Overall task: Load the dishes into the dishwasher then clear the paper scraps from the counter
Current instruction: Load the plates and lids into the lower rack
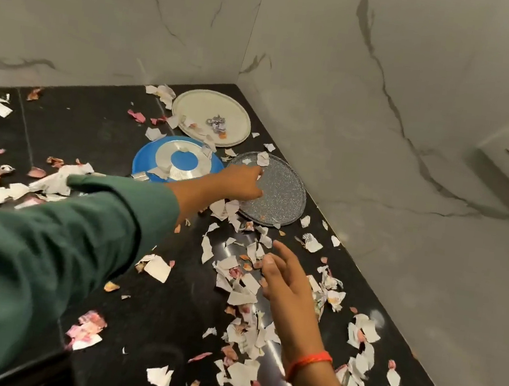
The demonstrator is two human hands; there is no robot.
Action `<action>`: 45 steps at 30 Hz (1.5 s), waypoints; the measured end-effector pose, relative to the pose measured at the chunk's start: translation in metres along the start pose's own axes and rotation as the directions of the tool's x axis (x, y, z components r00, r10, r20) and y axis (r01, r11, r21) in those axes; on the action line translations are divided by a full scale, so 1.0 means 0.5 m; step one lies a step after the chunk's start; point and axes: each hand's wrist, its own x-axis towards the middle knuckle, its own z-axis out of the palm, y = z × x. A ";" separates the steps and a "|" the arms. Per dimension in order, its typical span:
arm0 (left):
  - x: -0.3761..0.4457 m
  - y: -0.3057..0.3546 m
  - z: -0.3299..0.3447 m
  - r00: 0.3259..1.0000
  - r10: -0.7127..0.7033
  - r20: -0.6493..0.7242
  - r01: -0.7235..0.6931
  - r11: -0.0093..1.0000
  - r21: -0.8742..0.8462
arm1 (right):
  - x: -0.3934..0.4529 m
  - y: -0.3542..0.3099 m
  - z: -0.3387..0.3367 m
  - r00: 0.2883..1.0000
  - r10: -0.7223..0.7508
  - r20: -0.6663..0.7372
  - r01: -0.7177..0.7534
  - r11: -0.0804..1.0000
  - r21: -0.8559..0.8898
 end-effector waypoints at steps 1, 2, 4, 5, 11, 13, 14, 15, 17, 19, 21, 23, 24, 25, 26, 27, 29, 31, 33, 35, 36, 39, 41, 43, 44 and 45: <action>0.022 -0.005 -0.001 1.000 -0.012 -0.003 0.012 0.997 0.072 | 0.003 0.009 0.000 1.000 0.012 0.006 -0.012 1.000 0.004; 0.040 -0.010 -0.001 1.000 -0.024 -0.015 0.025 0.990 0.141 | 0.003 0.017 0.000 0.999 0.031 0.007 -0.032 0.999 0.015; 0.073 -0.023 -0.003 0.997 -0.047 -0.054 0.059 0.970 0.238 | 0.006 0.034 -0.003 0.997 0.078 0.009 -0.078 0.996 0.041; 0.087 -0.028 -0.004 0.995 -0.058 -0.075 0.076 0.963 0.258 | 0.008 0.043 -0.007 0.995 0.101 0.006 -0.101 0.994 0.051; 0.137 -0.036 -0.015 0.973 -0.159 -0.167 0.198 0.947 0.254 | 0.022 0.079 -0.044 0.983 0.181 -0.025 -0.180 0.982 0.059; 0.146 -0.036 -0.024 0.963 -0.204 -0.178 0.232 0.960 0.156 | 0.025 0.082 -0.054 0.981 0.192 -0.041 -0.189 0.980 0.066; 0.149 -0.035 -0.032 0.959 -0.230 -0.168 0.245 0.966 0.078 | 0.026 0.084 -0.059 0.980 0.191 -0.047 -0.187 0.980 0.068; 0.152 -0.033 -0.041 0.956 -0.255 -0.142 0.257 0.966 -0.006 | 0.028 0.085 -0.063 0.981 0.188 -0.050 -0.184 0.980 0.072; 0.158 -0.033 -0.062 0.954 -0.288 -0.078 0.274 0.949 -0.154 | 0.031 0.086 -0.071 0.981 0.188 -0.057 -0.182 0.979 0.090; 0.160 -0.029 -0.086 0.954 -0.298 -0.021 0.280 0.917 -0.284 | 0.033 0.084 -0.077 0.980 0.192 -0.058 -0.185 0.976 0.114; 0.145 -0.015 -0.111 0.970 -0.242 -0.005 0.217 0.875 -0.432 | 0.029 0.079 -0.080 0.980 0.191 -0.057 -0.183 0.975 0.124; 0.110 0.012 -0.136 0.989 -0.146 -0.028 0.105 0.819 -0.564 | 0.023 0.075 -0.078 0.981 0.186 -0.059 -0.178 0.977 0.118; 0.086 0.031 -0.146 0.995 -0.085 -0.054 0.035 0.789 -0.614 | 0.019 0.073 -0.077 0.982 0.179 -0.065 -0.171 0.979 0.115; 0.058 0.049 -0.154 0.996 -0.021 -0.082 -0.037 0.762 -0.647 | 0.013 0.072 -0.076 0.983 0.170 -0.072 -0.162 0.981 0.111; 0.030 0.066 -0.157 0.992 0.058 -0.111 -0.118 0.738 -0.665 | 0.008 0.070 -0.074 0.984 0.162 -0.077 -0.154 0.982 0.105; 0.003 0.079 -0.155 0.979 0.152 -0.138 -0.206 0.724 -0.659 | 0.003 0.069 -0.073 0.985 0.156 -0.077 -0.149 0.984 0.097; -0.048 0.092 -0.143 0.930 0.343 -0.132 -0.353 0.735 -0.578 | -0.008 0.070 -0.070 0.987 0.144 -0.076 -0.139 0.988 0.074; -0.086 0.092 -0.119 0.882 0.470 -0.040 -0.448 0.807 -0.385 | -0.019 0.071 -0.066 0.987 0.136 -0.082 -0.132 0.990 0.057; -0.105 0.088 -0.087 0.855 0.515 0.061 -0.494 0.845 -0.203 | -0.031 0.070 -0.063 0.987 0.126 -0.095 -0.122 0.991 0.046; -0.128 0.084 -0.057 0.832 0.531 0.163 -0.524 0.848 -0.087 | -0.044 0.065 -0.061 0.987 0.114 -0.110 -0.110 0.993 0.041; -0.134 0.083 -0.043 0.823 0.536 0.190 -0.541 0.841 -0.030 | -0.050 0.061 -0.061 0.987 0.110 -0.115 -0.106 0.993 0.046; -0.155 0.077 -0.017 0.823 0.559 0.102 -0.567 0.820 0.080 | -0.072 0.050 -0.061 0.988 0.091 -0.128 -0.085 0.995 0.055; -0.174 0.076 -0.010 0.824 0.564 -0.045 -0.562 0.825 0.058 | -0.087 0.047 -0.060 0.986 0.085 -0.144 -0.077 0.995 0.061; -0.206 0.075 -0.005 0.832 0.520 -0.192 -0.545 0.830 -0.119 | -0.100 0.050 -0.060 0.984 0.084 -0.159 -0.072 0.994 0.079; -0.226 0.073 -0.001 0.846 0.465 -0.261 -0.527 0.805 -0.274 | -0.107 0.052 -0.059 0.981 0.084 -0.174 -0.068 0.993 0.093; -0.250 0.073 0.004 0.867 0.385 -0.317 -0.494 0.749 -0.441 | -0.114 0.054 -0.060 0.977 0.085 -0.197 -0.064 0.992 0.108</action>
